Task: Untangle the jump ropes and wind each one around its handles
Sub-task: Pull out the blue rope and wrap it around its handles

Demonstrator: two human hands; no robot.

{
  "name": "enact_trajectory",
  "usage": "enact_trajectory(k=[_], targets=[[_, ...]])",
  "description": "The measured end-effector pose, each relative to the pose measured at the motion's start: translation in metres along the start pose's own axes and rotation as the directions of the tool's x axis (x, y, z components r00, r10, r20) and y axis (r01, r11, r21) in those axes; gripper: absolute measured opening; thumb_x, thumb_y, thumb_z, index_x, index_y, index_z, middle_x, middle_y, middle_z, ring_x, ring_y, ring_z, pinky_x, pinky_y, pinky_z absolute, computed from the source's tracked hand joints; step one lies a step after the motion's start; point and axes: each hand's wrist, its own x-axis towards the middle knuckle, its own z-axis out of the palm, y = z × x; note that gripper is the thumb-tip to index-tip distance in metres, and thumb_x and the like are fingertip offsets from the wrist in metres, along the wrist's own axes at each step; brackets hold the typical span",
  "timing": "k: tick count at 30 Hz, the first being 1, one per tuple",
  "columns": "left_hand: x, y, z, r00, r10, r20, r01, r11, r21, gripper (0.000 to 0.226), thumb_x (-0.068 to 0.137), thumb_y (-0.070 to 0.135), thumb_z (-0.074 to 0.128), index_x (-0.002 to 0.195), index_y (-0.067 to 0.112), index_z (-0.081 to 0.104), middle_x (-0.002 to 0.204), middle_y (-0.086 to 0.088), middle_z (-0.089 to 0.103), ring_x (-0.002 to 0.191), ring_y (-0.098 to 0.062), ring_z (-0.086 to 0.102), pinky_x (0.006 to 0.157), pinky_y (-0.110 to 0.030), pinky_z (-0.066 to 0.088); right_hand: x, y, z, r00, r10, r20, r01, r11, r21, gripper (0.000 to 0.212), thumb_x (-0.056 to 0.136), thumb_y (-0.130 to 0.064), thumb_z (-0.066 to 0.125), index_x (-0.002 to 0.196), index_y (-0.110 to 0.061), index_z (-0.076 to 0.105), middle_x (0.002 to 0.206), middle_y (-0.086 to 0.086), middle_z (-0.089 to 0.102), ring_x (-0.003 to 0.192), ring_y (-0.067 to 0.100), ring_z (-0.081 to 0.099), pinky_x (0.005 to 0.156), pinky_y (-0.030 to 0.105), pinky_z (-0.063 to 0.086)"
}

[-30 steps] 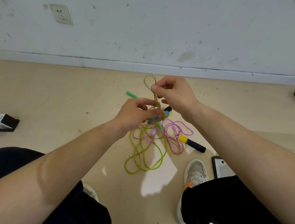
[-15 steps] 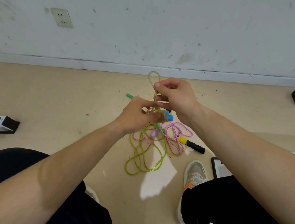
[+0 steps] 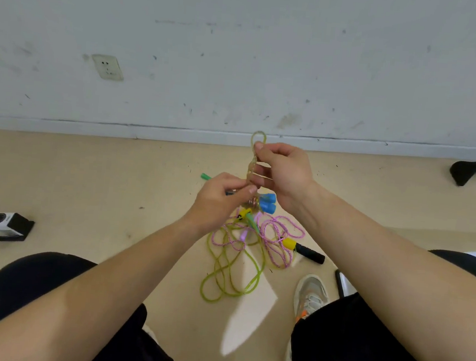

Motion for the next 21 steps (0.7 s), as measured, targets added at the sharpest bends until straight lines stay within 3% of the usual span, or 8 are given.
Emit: enact_trajectory(k=[3, 5, 7, 10, 12, 14, 17, 21], targets=[[0.000, -0.005, 0.004, 0.998, -0.058, 0.017, 0.056, 0.993, 0.102, 0.025, 0.073, 0.060, 0.066, 0.088, 0.043, 0.078, 0.094, -0.001, 0.065, 0.089, -0.014, 0.065, 0.092, -0.045, 0.051, -0.005, -0.005, 0.000, 0.999, -0.013, -0.036, 0.012, 0.999, -0.030, 0.014, 0.092, -0.015, 0.071, 0.090, -0.005, 0.062, 0.077, 0.011, 0.056, 0.053, 0.020, 0.054, 0.055, 0.033, 0.055], [0.002, -0.004, 0.004, 0.996, -0.081, 0.026, 0.076, 0.984, 0.162, 0.028, 0.071, 0.064, 0.064, 0.085, 0.043, 0.076, 0.088, 0.003, 0.066, 0.085, -0.019, 0.065, 0.091, -0.053, 0.051, -0.009, -0.007, 0.001, 0.999, -0.012, -0.049, 0.010, 0.999, -0.034, 0.014, 0.091, -0.015, 0.071, 0.088, -0.005, 0.062, 0.075, 0.009, 0.057, 0.053, 0.020, 0.054, 0.057, 0.034, 0.056], [0.003, 0.000, 0.003, 0.991, -0.123, 0.059, 0.111, 0.979, 0.173, 0.032, 0.069, 0.066, 0.062, 0.079, 0.038, 0.074, 0.080, 0.006, 0.067, 0.080, -0.018, 0.062, 0.090, -0.047, 0.053, -0.012, -0.007, 0.003, 0.999, -0.006, -0.051, 0.004, 0.999, -0.041, 0.014, 0.091, -0.015, 0.072, 0.089, -0.005, 0.063, 0.074, 0.008, 0.057, 0.052, 0.018, 0.054, 0.055, 0.032, 0.056], [0.006, 0.009, -0.004, 0.982, -0.159, 0.104, 0.154, 0.986, 0.058, 0.026, 0.071, 0.052, 0.073, 0.083, 0.029, 0.078, 0.068, 0.004, 0.067, 0.065, -0.013, 0.059, 0.072, -0.032, 0.049, -0.009, -0.007, 0.006, 1.000, 0.012, -0.022, -0.014, 0.996, -0.093, 0.013, 0.092, -0.016, 0.071, 0.090, -0.005, 0.065, 0.075, 0.005, 0.058, 0.056, 0.016, 0.057, 0.053, 0.028, 0.056], [0.013, 0.017, -0.011, 0.975, -0.179, 0.133, 0.186, 0.982, -0.044, 0.019, 0.083, 0.030, 0.079, 0.098, 0.019, 0.078, 0.078, 0.005, 0.071, 0.067, -0.006, 0.063, 0.066, -0.020, 0.048, 0.000, -0.008, 0.007, 1.000, 0.016, 0.002, -0.015, 0.991, -0.130, 0.012, 0.093, -0.017, 0.070, 0.090, -0.006, 0.066, 0.078, 0.005, 0.061, 0.057, 0.014, 0.060, 0.052, 0.027, 0.057], [0.027, 0.020, -0.019, 0.983, -0.162, 0.085, 0.172, 0.978, -0.119, 0.020, 0.089, 0.020, 0.074, 0.108, 0.015, 0.074, 0.094, 0.006, 0.075, 0.078, 0.002, 0.067, 0.071, -0.013, 0.049, 0.012, -0.007, 0.006, 1.000, 0.021, 0.018, -0.018, 0.988, -0.152, 0.011, 0.093, -0.017, 0.070, 0.089, -0.008, 0.067, 0.078, 0.004, 0.063, 0.055, 0.012, 0.063, 0.052, 0.027, 0.057], [0.054, 0.017, -0.034, 0.986, -0.167, -0.024, 0.158, 0.963, -0.219, 0.024, 0.089, 0.017, 0.073, 0.112, 0.012, 0.071, 0.101, 0.000, 0.076, 0.092, -0.003, 0.071, 0.088, -0.021, 0.052, 0.035, -0.006, 0.005, 0.997, 0.047, 0.056, -0.037, 0.985, -0.169, 0.009, 0.094, -0.018, 0.069, 0.091, -0.010, 0.068, 0.081, 0.003, 0.068, 0.061, 0.013, 0.066, 0.059, 0.028, 0.059], [0.093, -0.002, -0.038, 0.970, -0.221, -0.098, 0.209, 0.970, -0.125, 0.022, 0.081, 0.008, 0.081, 0.101, 0.009, 0.073, 0.084, -0.003, 0.075, 0.075, -0.011, 0.071, 0.076, -0.025, 0.057, 0.080, 0.004, 0.006, 0.995, 0.066, 0.078, -0.049, 0.979, -0.199, 0.012, 0.094, -0.017, 0.069, 0.096, -0.006, 0.068, 0.083, 0.005, 0.070, 0.066, 0.018, 0.072, 0.065, 0.031, 0.059]])
